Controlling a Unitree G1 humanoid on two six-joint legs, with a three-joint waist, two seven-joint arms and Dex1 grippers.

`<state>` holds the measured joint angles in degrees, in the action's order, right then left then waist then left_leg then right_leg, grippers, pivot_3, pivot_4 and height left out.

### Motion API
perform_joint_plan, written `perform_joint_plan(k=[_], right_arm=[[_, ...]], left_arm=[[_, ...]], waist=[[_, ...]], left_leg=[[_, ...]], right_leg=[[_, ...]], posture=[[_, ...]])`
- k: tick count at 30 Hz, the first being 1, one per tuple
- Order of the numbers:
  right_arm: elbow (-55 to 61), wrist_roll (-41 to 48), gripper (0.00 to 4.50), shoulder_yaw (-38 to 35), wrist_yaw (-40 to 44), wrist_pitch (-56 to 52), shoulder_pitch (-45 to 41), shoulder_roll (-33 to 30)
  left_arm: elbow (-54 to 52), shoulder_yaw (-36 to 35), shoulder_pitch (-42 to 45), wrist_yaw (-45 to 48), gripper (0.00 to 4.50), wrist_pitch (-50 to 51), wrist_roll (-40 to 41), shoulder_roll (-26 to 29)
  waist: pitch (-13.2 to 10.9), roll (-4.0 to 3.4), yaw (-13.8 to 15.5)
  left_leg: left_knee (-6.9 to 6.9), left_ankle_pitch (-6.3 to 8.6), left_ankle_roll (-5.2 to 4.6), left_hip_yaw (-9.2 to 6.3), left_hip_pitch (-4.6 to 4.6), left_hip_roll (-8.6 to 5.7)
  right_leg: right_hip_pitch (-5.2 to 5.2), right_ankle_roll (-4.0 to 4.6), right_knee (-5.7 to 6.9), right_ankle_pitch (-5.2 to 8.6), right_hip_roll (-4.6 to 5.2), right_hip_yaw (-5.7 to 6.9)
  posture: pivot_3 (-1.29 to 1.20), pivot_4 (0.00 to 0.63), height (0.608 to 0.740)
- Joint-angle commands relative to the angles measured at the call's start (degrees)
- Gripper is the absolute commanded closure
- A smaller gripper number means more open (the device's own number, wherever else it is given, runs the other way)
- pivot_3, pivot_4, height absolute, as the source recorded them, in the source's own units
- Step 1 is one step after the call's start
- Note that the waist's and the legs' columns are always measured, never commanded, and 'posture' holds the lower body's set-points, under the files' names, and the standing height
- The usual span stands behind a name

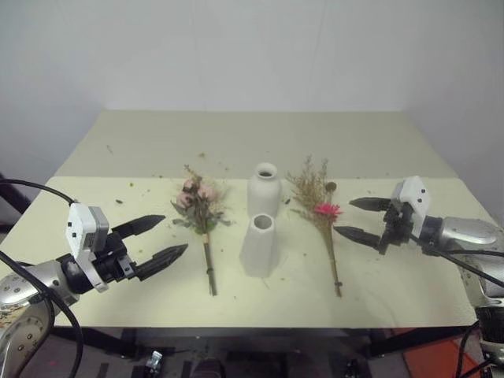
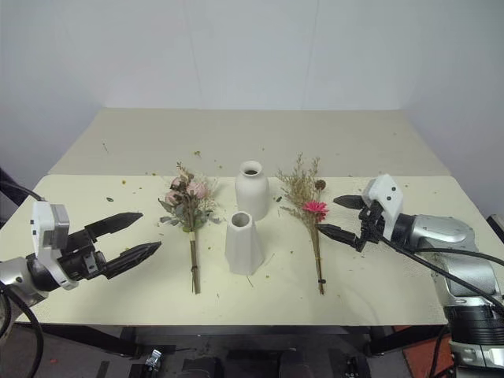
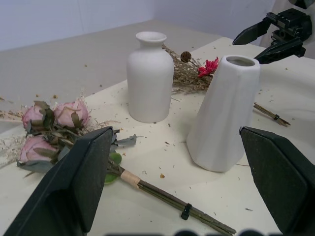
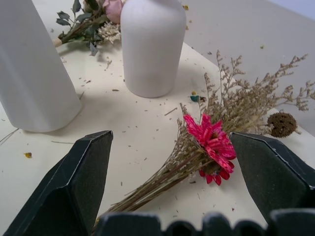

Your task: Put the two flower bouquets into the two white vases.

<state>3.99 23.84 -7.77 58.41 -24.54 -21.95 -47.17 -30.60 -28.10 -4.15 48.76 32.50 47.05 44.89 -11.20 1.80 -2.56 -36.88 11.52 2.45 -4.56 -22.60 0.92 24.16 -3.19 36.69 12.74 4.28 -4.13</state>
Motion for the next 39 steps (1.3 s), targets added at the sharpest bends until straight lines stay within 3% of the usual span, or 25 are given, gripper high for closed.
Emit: perform_joint_plan(k=[1, 7, 12, 19, 29, 32, 39], right_arm=[[2.46, 0.88, 0.00, -0.70, -0.46, -2.74, -1.10, -1.51], [3.67, 1.18, 0.00, -0.40, -1.05, -7.23, -2.03, -1.83], [4.76, 3.23, 0.00, 5.35, -5.71, -33.83, -11.46, -4.51], [-0.72, 3.10, 0.00, 20.18, -6.78, -58.37, -26.67, -4.79], [-5.71, 1.43, 0.00, 32.60, -9.21, -63.21, -31.90, -0.24], [-8.24, 0.49, 0.53, 34.92, -9.71, -62.21, -33.95, 1.48], [-11.92, -1.44, 2.86, 39.14, -9.13, -60.06, -36.05, 2.36]], left_arm=[[-0.26, -0.48, 1.20, 0.87, 0.02, -1.46, 0.08, 0.95], [1.48, 0.27, 3.49, 3.08, 0.02, -1.67, -0.33, 2.16], [6.29, 1.93, 9.61, 7.30, 0.02, -3.47, -1.56, 4.82], [12.40, 6.95, 19.90, 10.75, 0.02, -4.71, -2.46, 4.74], [14.48, 12.21, 25.70, 13.61, 0.02, -5.67, -3.71, 3.69], [15.31, 13.32, 26.93, 14.86, 0.00, -5.90, -4.32, 3.65], [15.84, 14.70, 28.83, 16.10, 0.00, -6.08, -4.90, 3.31]], waist=[[0.00, 0.00, -0.03], [0.00, 0.00, -0.02], [0.00, 0.00, -0.13], [0.00, 0.00, -0.08], [0.00, 0.00, -0.16], [0.00, 0.00, -0.36], [0.00, 0.00, -0.30]], left_leg=[[0.00, 0.00, 0.00, 0.00, 0.00, 0.00], [0.00, 0.00, 0.00, 0.00, -0.01, 0.00], [-0.01, 0.00, 0.00, 0.00, -0.01, -0.01], [0.02, 0.01, -0.01, -0.02, -0.19, 0.01], [0.00, 0.01, -0.03, -0.04, -0.31, -0.02], [-0.01, 0.01, -0.03, -0.04, -0.23, 0.00], [0.00, 0.01, -0.04, -0.05, -0.30, -0.01]], right_leg=[[0.00, 0.00, -0.01, 0.00, 0.00, 0.00], [0.00, 0.00, 0.00, 0.00, -0.01, 0.00], [0.04, 0.01, 0.03, 0.00, -0.01, 0.00], [0.16, 0.02, -0.08, -0.01, -0.02, 0.04], [0.23, -0.03, -0.10, -0.05, 0.00, 0.05], [0.22, -0.03, -0.01, -0.05, -0.04, 0.04], [0.24, -0.03, -0.07, -0.05, -0.02, 0.05]], posture=[[0.00, 0.150, 0.740], [0.00, 0.150, 0.740], [0.00, 0.150, 0.740], [0.00, 0.150, 0.740], [0.00, 0.150, 0.740], [0.00, 0.150, 0.740], [0.00, 0.150, 0.740]])
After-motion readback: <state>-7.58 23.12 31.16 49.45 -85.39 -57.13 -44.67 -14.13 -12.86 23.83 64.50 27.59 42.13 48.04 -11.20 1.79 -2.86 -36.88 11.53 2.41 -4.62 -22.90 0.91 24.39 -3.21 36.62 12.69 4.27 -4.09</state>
